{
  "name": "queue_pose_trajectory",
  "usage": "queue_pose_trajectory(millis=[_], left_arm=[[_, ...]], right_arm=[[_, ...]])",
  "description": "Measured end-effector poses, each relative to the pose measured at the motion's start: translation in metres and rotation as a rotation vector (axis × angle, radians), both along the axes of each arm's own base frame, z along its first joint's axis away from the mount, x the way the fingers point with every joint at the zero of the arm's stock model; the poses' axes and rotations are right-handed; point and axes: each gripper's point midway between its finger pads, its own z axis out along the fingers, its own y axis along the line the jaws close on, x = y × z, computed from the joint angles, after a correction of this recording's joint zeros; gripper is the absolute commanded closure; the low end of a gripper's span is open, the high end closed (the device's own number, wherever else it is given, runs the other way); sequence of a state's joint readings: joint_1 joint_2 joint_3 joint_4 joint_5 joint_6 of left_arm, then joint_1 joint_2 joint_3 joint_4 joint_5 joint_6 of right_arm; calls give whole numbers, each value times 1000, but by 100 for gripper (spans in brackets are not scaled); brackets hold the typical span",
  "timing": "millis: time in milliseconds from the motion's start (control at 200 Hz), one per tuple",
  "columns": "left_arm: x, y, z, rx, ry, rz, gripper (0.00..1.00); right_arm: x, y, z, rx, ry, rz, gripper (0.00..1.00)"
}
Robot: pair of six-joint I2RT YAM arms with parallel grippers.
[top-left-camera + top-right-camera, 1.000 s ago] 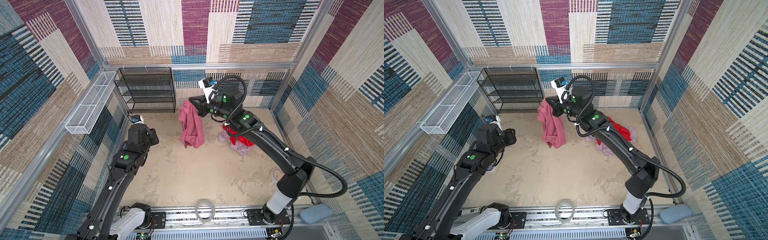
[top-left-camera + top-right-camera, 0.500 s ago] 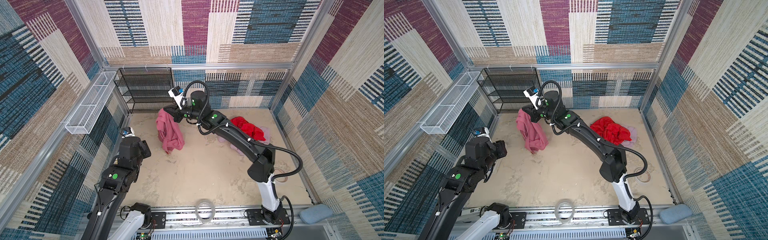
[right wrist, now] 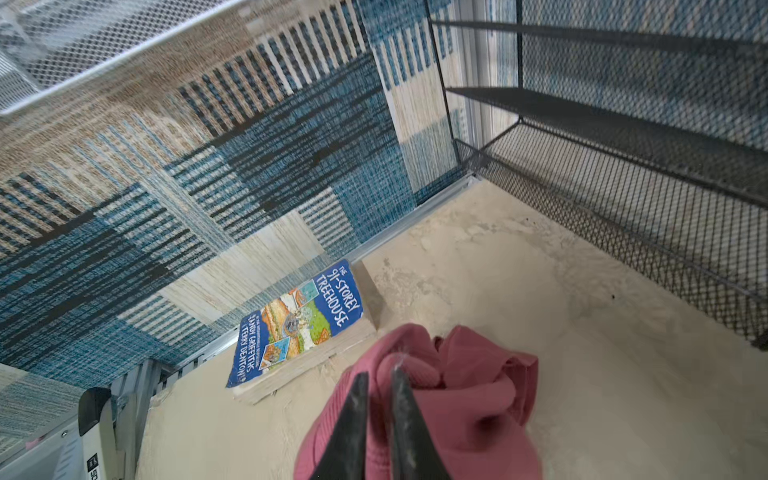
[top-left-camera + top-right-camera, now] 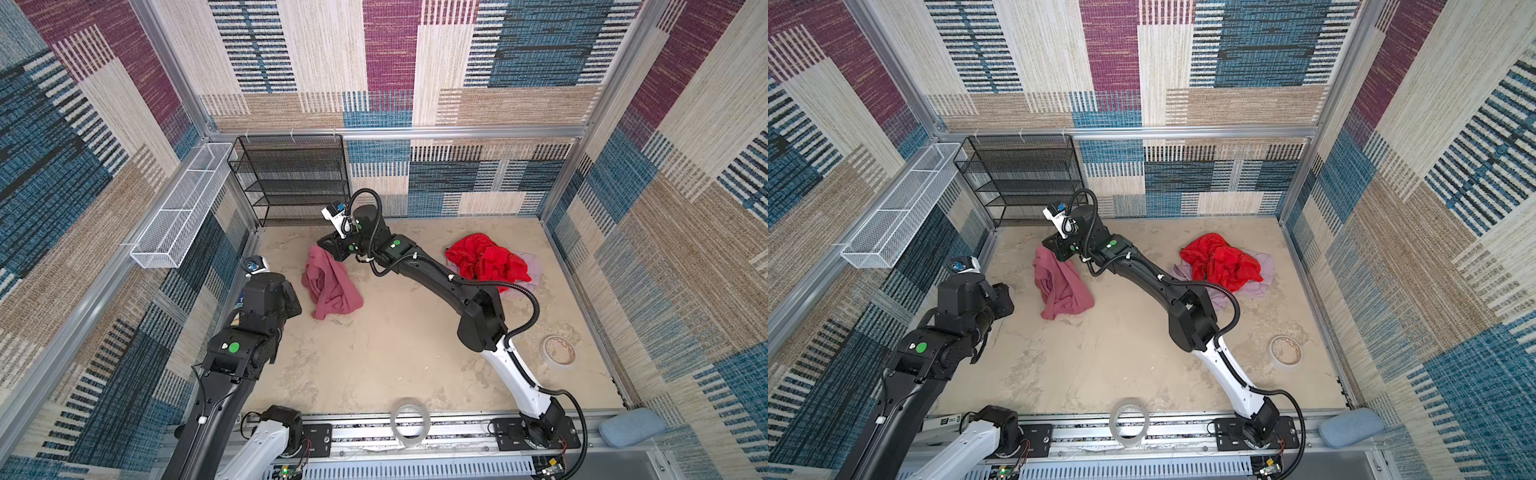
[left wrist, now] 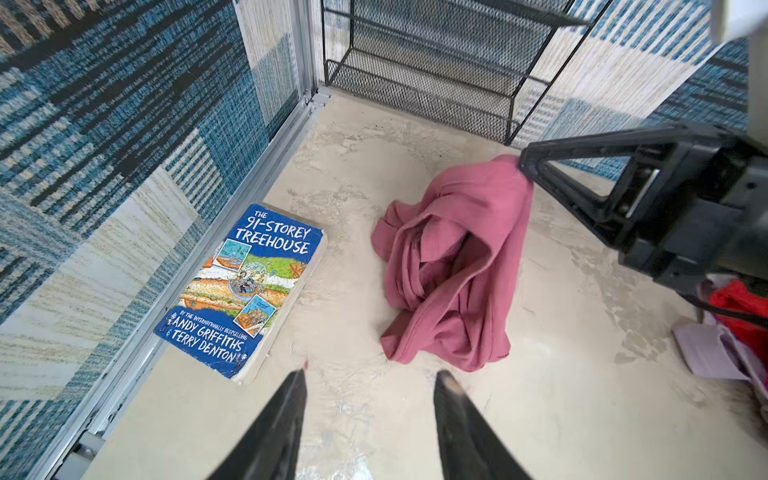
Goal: Pick out a specific cloth from the pile
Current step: 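Carry the pink shirt toward the book and release it on the table, then grasp the pink shirt with the left gripper while the right arm draws back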
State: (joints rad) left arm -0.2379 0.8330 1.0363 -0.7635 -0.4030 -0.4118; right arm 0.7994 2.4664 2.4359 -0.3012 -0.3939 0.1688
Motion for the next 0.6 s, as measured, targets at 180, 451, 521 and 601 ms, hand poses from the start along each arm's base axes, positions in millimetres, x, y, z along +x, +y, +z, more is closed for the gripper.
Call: queue_pose_trajectory(millis=[180, 451, 521, 601], left_arm=[[12, -11, -23, -19, 47, -37, 47], [29, -37, -78, -106, 158, -114, 52], [32, -49, -100, -147, 203, -142, 53], [30, -66, -125, -177, 265, -183, 53]], right_arm=[[-2, -8, -25, -47, 45, -29, 69], [-27, -54, -24, -53, 79, -100, 67], [-32, -70, -21, -29, 79, -116, 66], [-34, -93, -27, -23, 101, -157, 67]])
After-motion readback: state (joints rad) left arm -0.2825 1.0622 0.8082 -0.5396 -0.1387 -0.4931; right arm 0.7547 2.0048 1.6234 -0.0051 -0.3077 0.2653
